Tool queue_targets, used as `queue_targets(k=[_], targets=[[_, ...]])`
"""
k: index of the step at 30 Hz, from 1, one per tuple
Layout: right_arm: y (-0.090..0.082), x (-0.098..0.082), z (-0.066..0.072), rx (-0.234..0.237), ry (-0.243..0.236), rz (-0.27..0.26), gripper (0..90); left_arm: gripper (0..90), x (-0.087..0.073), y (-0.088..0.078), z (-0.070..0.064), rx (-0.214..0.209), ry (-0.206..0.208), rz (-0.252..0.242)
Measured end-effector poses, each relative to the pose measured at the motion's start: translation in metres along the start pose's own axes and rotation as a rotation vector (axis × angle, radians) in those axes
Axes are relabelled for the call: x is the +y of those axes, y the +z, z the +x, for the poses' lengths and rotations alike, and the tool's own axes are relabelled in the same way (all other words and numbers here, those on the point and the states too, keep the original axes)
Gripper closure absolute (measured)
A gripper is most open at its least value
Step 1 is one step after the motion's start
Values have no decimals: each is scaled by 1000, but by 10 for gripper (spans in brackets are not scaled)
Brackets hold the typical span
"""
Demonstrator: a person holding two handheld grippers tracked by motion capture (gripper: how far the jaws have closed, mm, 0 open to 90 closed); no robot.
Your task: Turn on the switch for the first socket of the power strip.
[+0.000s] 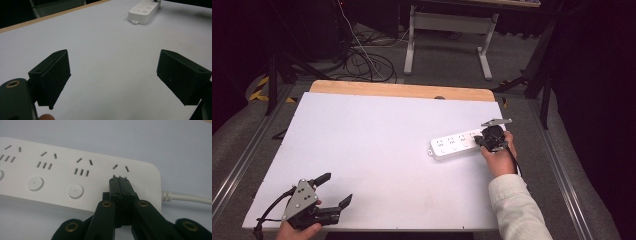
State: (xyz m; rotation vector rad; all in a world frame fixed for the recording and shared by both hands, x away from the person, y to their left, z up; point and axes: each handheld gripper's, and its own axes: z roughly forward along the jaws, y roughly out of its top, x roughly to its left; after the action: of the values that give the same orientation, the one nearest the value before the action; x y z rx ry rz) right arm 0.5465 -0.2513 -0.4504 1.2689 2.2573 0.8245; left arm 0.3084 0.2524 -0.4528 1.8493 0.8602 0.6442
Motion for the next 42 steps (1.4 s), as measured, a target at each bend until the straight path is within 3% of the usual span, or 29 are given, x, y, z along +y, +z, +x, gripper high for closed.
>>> queue_targets(k=[4, 10, 20, 27, 30, 32, 37, 42], targets=[[0, -2, -3, 15, 25, -11, 900, 123, 0, 0, 0, -2, -8, -1], [1, -1, 0, -4, 10, -4, 900, 123, 0, 0, 0, -2, 3, -2], [1, -1, -3, 15, 46, 5, 900, 123, 0, 0, 0, -5, 4, -3], [1, 0, -1, 3, 36, 9, 900, 123, 0, -1, 0, -2, 0, -5], [-1, 3, 1, -11, 3, 15, 900, 123, 1, -1, 0, -1, -1, -4], [-3, 3, 2, -21, -8, 7, 900, 123, 1, 0, 0, 0, -2, -3], [-17, 5, 3, -10, -41, -70, 900, 123, 1, -1, 0, -4, 1, -3], [-29, 8, 3, 0, -34, -103, 900, 123, 1, -1, 0, -2, 1, -5]])
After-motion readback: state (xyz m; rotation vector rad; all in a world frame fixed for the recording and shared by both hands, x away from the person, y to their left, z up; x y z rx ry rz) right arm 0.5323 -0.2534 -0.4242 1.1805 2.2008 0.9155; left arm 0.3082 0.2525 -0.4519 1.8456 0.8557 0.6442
